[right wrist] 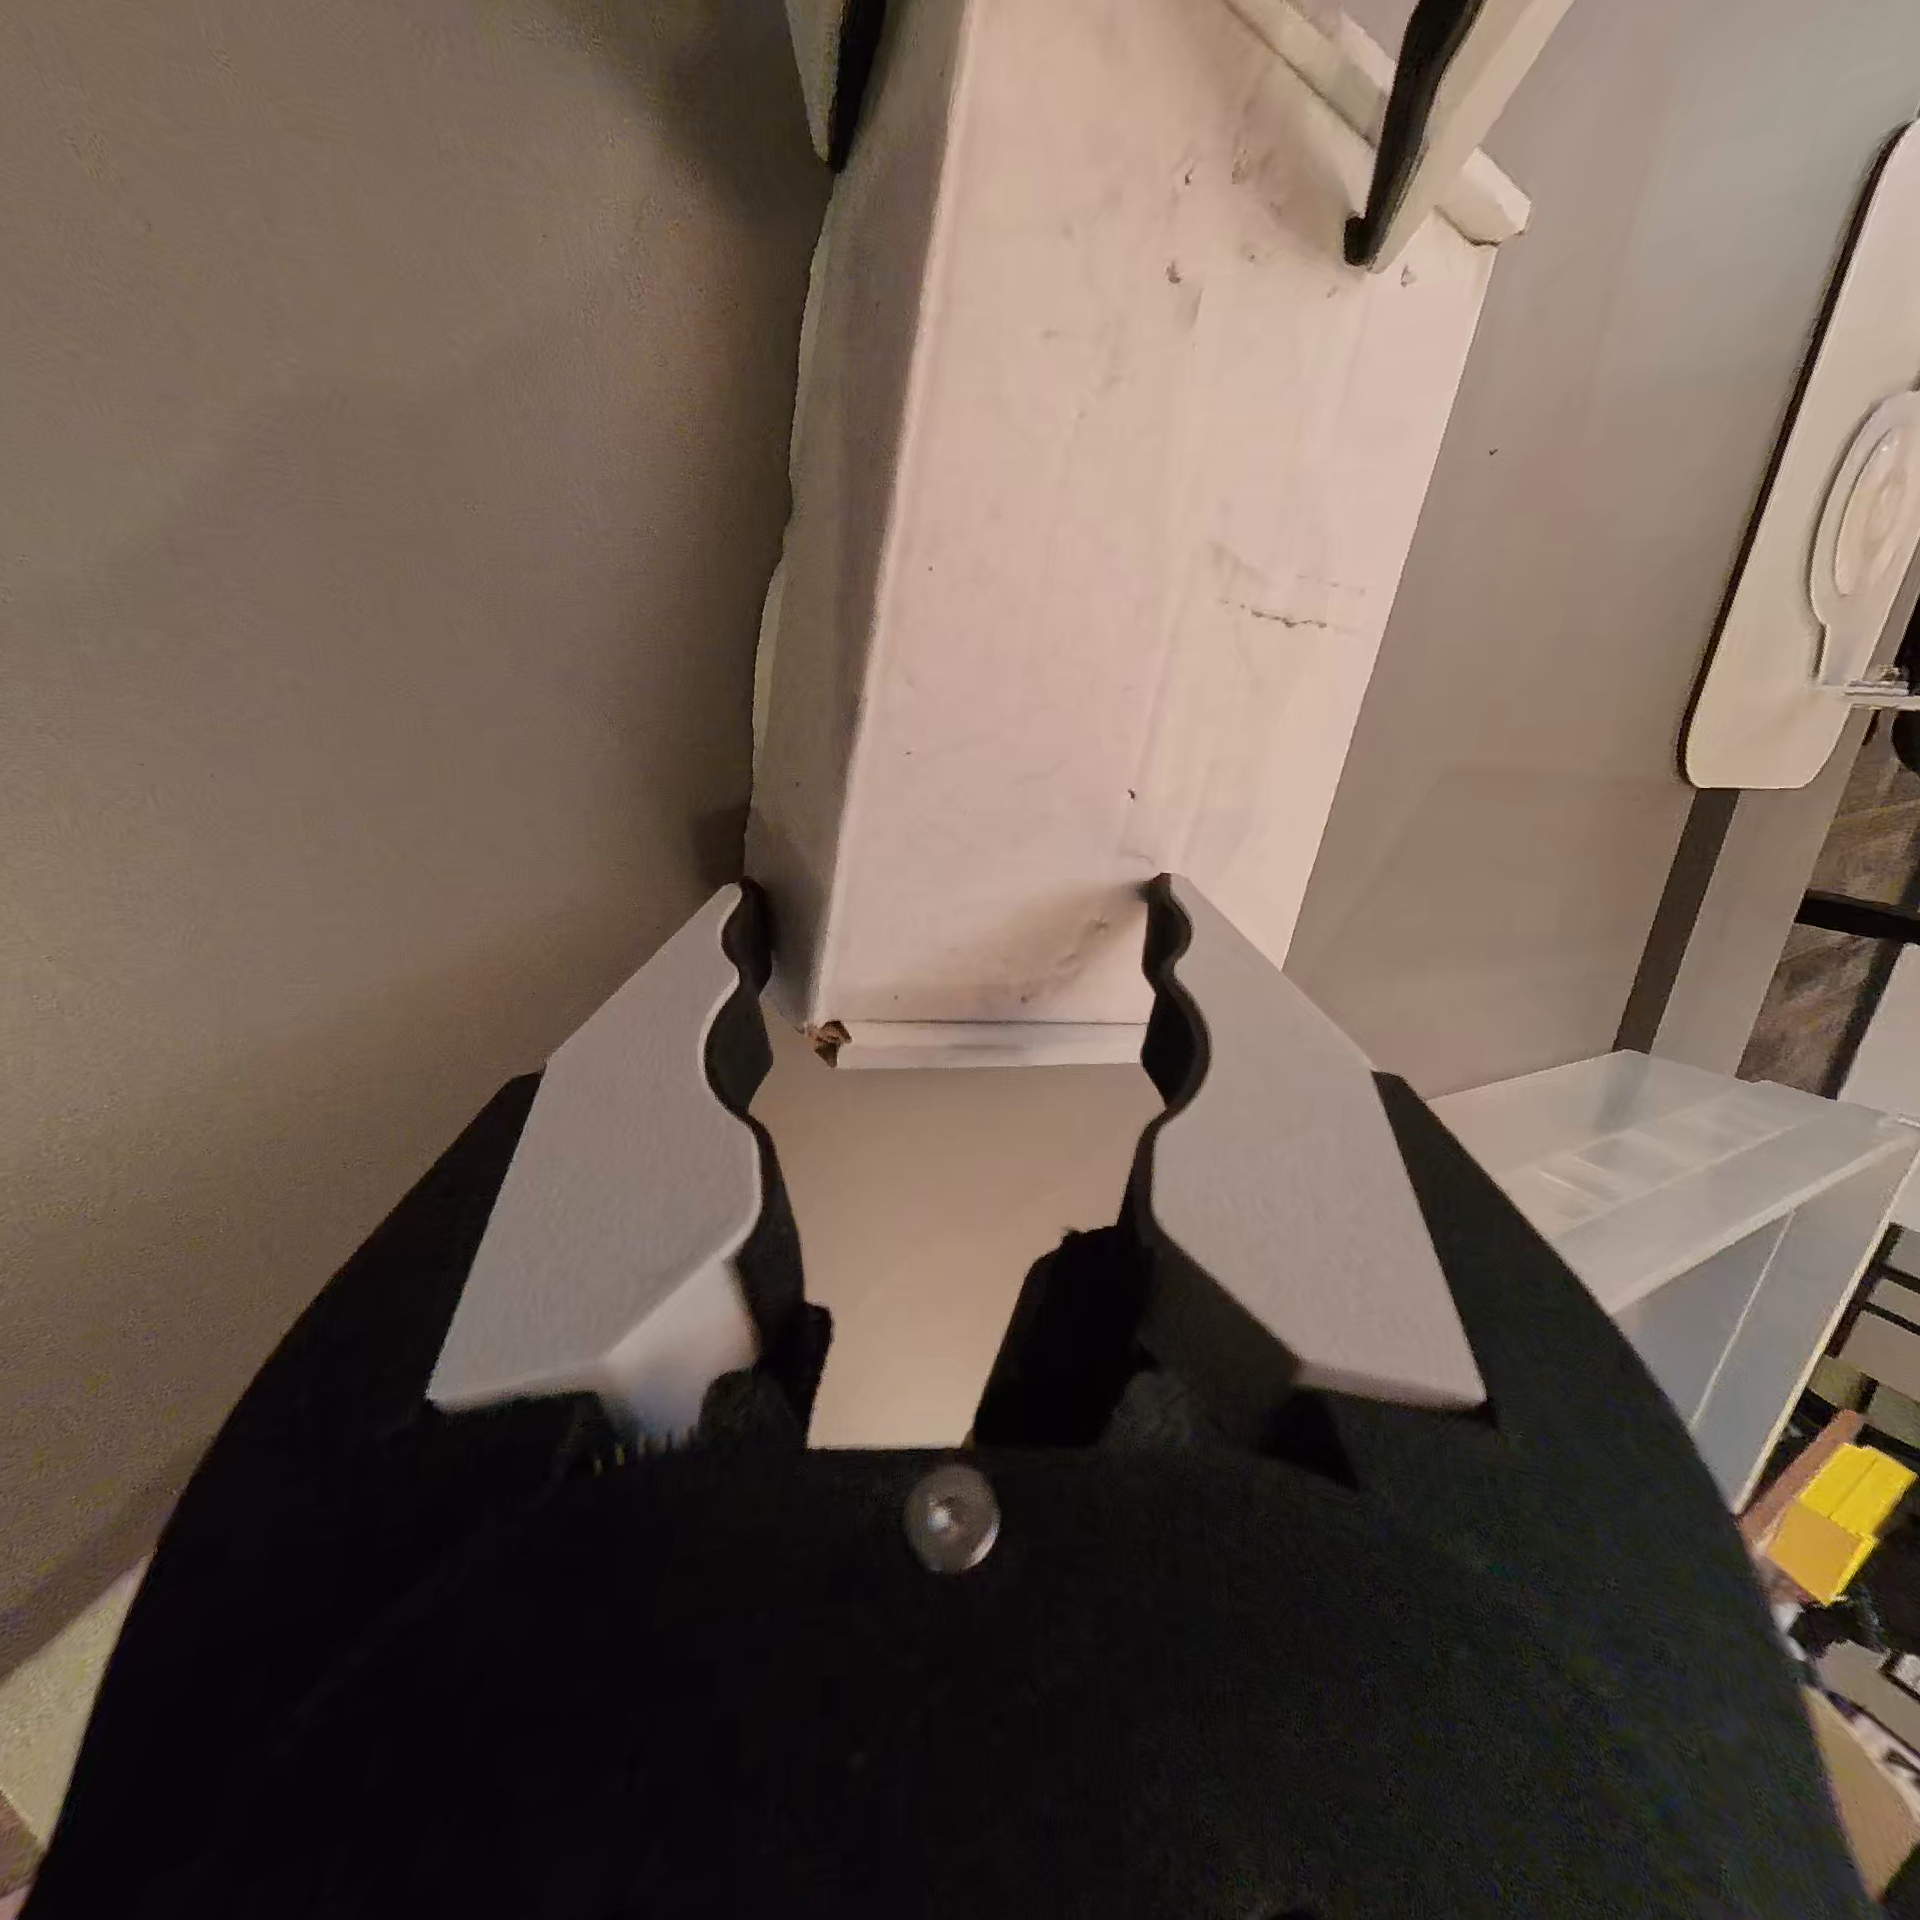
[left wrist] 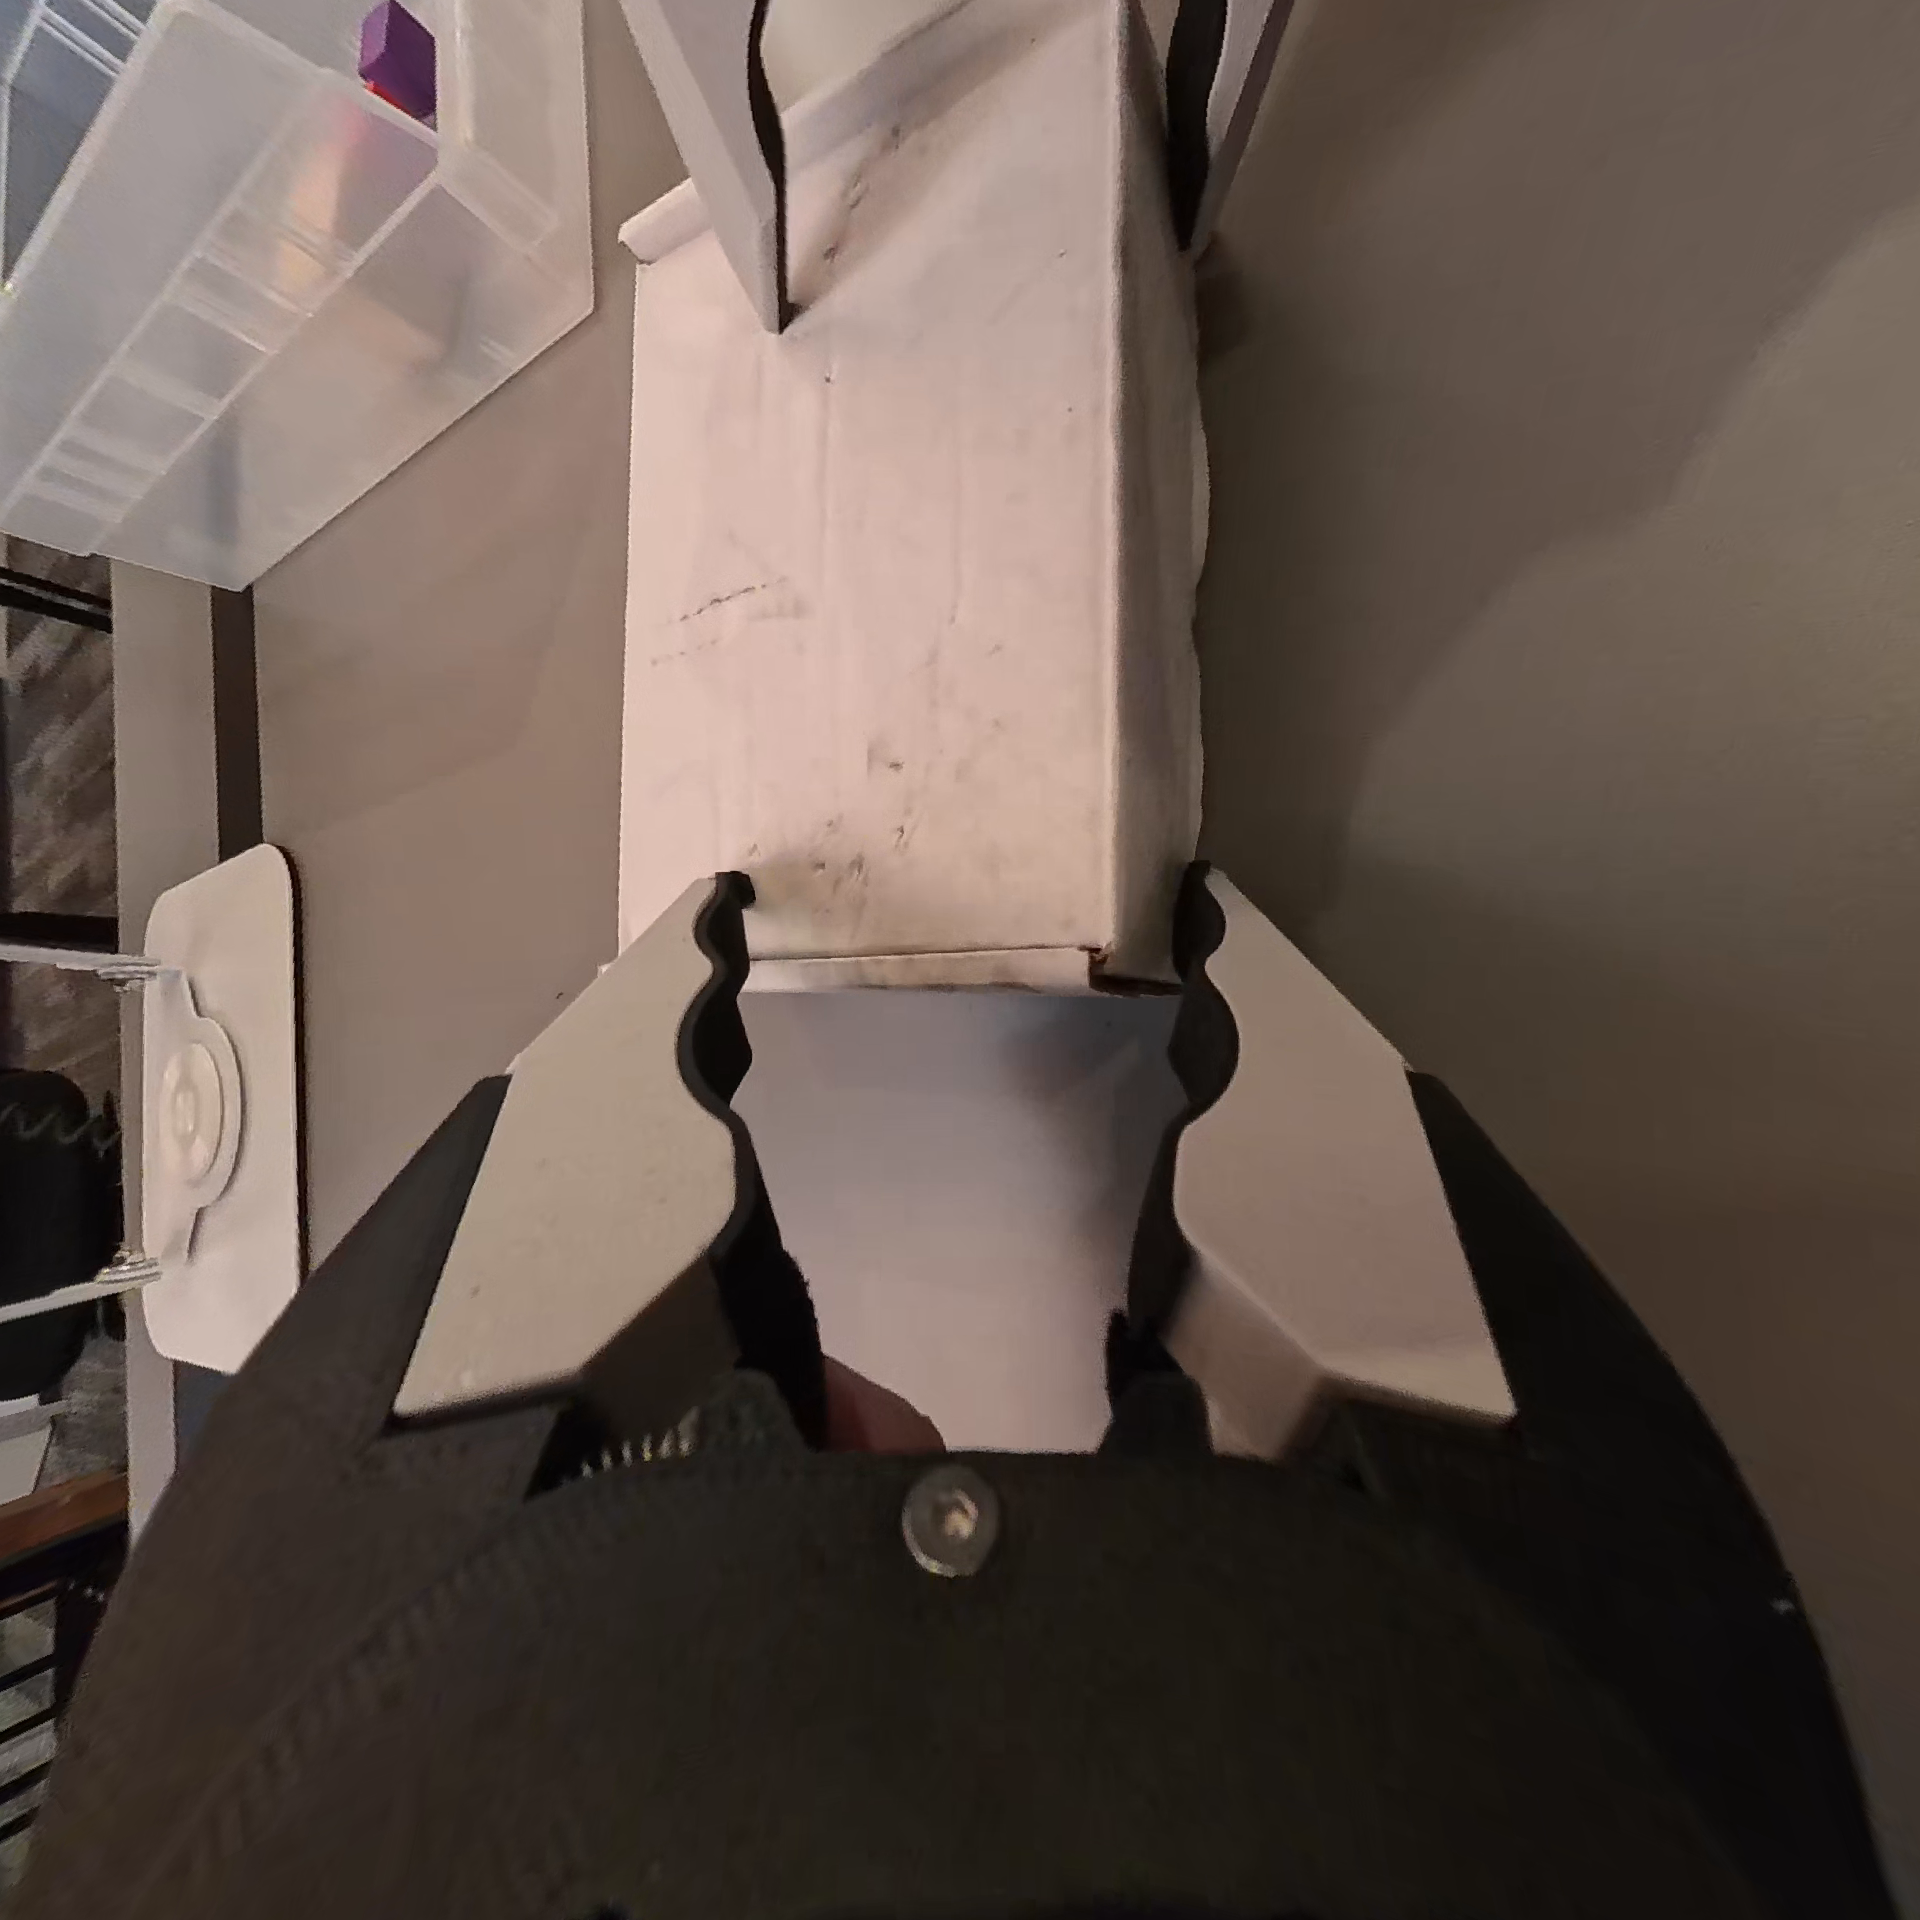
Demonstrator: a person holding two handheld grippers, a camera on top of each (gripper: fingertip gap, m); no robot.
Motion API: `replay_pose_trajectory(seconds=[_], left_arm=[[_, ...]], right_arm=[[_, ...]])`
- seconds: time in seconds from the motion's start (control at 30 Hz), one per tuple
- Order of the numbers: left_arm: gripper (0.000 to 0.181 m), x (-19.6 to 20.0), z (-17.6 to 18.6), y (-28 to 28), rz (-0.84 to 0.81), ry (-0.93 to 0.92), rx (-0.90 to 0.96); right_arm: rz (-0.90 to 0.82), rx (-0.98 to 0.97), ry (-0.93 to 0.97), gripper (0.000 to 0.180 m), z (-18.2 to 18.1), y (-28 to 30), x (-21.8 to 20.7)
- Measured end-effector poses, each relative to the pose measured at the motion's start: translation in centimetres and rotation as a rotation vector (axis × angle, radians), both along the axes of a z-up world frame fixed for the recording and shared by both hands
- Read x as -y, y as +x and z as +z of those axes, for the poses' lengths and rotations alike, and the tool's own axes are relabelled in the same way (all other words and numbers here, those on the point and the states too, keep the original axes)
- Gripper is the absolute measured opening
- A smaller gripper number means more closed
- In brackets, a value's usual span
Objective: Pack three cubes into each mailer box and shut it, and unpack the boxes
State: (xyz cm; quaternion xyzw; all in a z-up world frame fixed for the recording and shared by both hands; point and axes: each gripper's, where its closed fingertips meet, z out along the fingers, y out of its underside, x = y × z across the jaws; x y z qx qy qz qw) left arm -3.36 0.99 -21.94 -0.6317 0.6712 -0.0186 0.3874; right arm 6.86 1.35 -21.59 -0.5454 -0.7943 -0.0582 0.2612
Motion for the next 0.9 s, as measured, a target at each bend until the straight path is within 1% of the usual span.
replay_pose_trajectory(seconds=[0.1, 0.13, 0.17, 0.2, 0.27, 0.3, 0.33, 0.37, 0.47, 0.53, 0.57, 0.73, 0.87, 0.9], left_arm=[[0.083, 0.0, 0.0, 0.2, 0.007, 0.003, -0.041], [0.084, 0.1, 0.0, 0.4, 0.01, -0.001, -0.04], [0.084, 0.2, 0.0, 0.5, 0.014, -0.006, -0.034], [0.084, 0.2, 0.0, 0.7, 0.019, -0.007, -0.031], [0.084, 0.2, 0.1, 0.7, 0.03, -0.01, -0.03], [0.084, 0.3, 0.1, 0.8, 0.032, -0.009, -0.026], [0.084, 0.3, 0.1, 1.0, 0.032, -0.011, -0.015], [0.084, 0.3, 0.1, 1.1, 0.034, -0.011, -0.003], [0.084, 0.4, 0.1, 1.2, 0.039, -0.007, 0.019], [0.084, 0.4, 0.1, 1.2, 0.044, -0.009, 0.042], [0.084, 0.3, 0.1, 1.2, 0.049, -0.008, 0.049], [0.084, 0.5, 0.5, 1.4, 0.039, 0.021, 0.078], [0.08, 0.3, 2.6, 1.3, 0.076, 0.059, 0.24], [0.072, 0.4, 3.6, 1.1, 0.08, 0.051, 0.3]], right_arm=[[-0.07, -0.049, -0.08, 0.078, 0.8, -0.7, 0.3], [-0.102, -0.085, -0.107, 0.1, 1.2, -1.4, 0.3], [-0.112, -0.088, -0.095, 0.107, 1.5, -1.9, 0.1], [-0.115, -0.064, -0.068, 0.108, 1.4, -2.1, -0.2], [-0.133, -0.03, -0.086, 0.118, 0.6, -2.6, -0.6], [-0.146, -0.03, -0.104, 0.122, 0.1, -3.0, -1.0], [-0.16, -0.013, -0.107, 0.122, -0.4, -3.3, -1.5], [-0.167, 0.019, -0.118, 0.128, -1.0, -3.5, -1.9], [-0.17, 0.074, -0.218, 0.143, -2.1, -4.0, -2.0], [-0.167, 0.074, -0.322, 0.141, -2.8, -4.7, -1.3], [-0.164, 0.065, -0.339, 0.142, -2.9, -5.0, -1.3], [-0.187, 0.091, -0.317, 0.14, -2.8, -4.7, -1.4], [-0.203, 0.046, -0.314, 0.138, -1.6, -4.1, -2.3], [-0.204, 0.025, -0.323, 0.138, -0.9, -3.9, -2.4]])
